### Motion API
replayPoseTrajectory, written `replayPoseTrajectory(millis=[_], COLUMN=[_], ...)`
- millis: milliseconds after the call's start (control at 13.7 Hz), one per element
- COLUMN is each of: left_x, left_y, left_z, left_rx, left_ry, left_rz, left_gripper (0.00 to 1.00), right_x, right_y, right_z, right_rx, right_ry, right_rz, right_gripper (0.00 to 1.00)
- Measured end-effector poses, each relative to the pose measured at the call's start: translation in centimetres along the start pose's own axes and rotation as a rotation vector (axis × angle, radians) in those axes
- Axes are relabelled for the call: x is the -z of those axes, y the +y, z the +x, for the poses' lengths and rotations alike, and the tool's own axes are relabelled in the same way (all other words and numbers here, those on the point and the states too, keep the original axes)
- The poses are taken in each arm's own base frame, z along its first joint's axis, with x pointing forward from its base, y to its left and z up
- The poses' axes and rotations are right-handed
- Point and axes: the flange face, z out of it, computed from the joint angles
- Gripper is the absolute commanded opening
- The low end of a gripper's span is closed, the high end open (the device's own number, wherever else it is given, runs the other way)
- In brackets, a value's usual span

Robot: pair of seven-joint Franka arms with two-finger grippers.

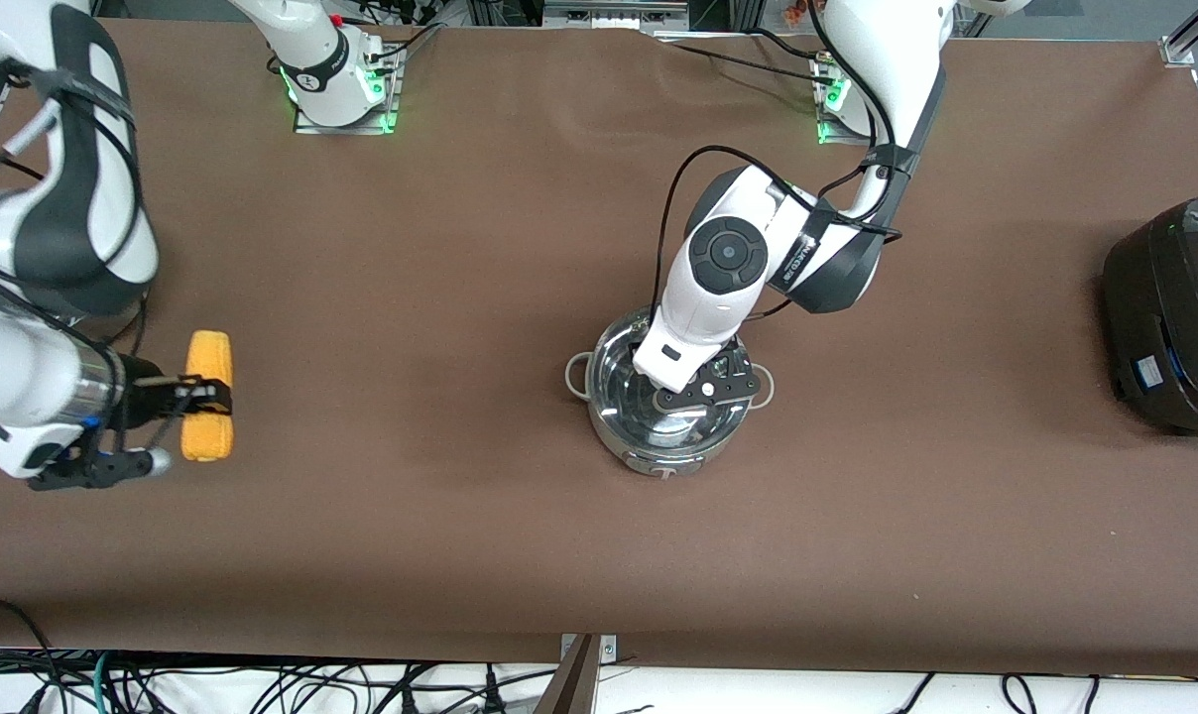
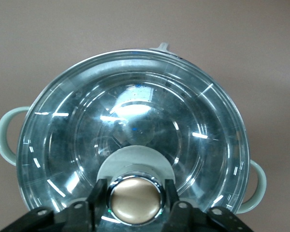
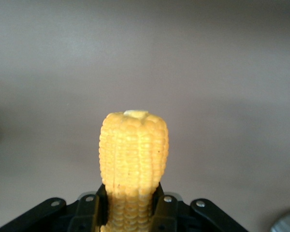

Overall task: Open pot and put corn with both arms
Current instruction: 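Lift the lid with the left gripper while the right gripper raises the corn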

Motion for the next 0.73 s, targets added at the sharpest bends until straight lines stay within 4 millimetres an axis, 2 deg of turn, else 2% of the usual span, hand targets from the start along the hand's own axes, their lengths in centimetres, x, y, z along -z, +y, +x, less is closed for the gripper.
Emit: replayPoseTrajectory(millis=[73, 146, 293, 512, 732], left_x=[0.0, 0.0, 0.0, 0.4, 3.4], left_y=[0.0, 0.0, 0.0, -0.2, -2.8], left_z=[0.0, 0.0, 0.0, 0.3, 2.1], left_rx=[0.001, 0.001, 0.002, 0.006, 0.049], left_ry=[0.000, 0.001, 0.001, 0.005, -0.009], left_rz=[0.000, 0.000, -0.001, -0.003, 0.010], left_gripper=[0.08, 0.00, 0.00, 0.00, 0.00], right_x=[1.8, 3.2, 4.1, 3.6, 3.3], right_y=[0.0, -0.2, -1.1, -4.7, -7.8], right_z=[-0.7, -1.3, -1.7, -1.5, -1.5], right_rx=[0.000, 0.001, 0.014, 0.059, 0.011], right_ry=[0.007, 0.017, 0.026, 0.018, 0.015], right_rz=[-0.002, -0.004, -0.003, -0.005, -0.008], right_gripper=[0.09, 0.09, 0.09, 0.10, 0.10])
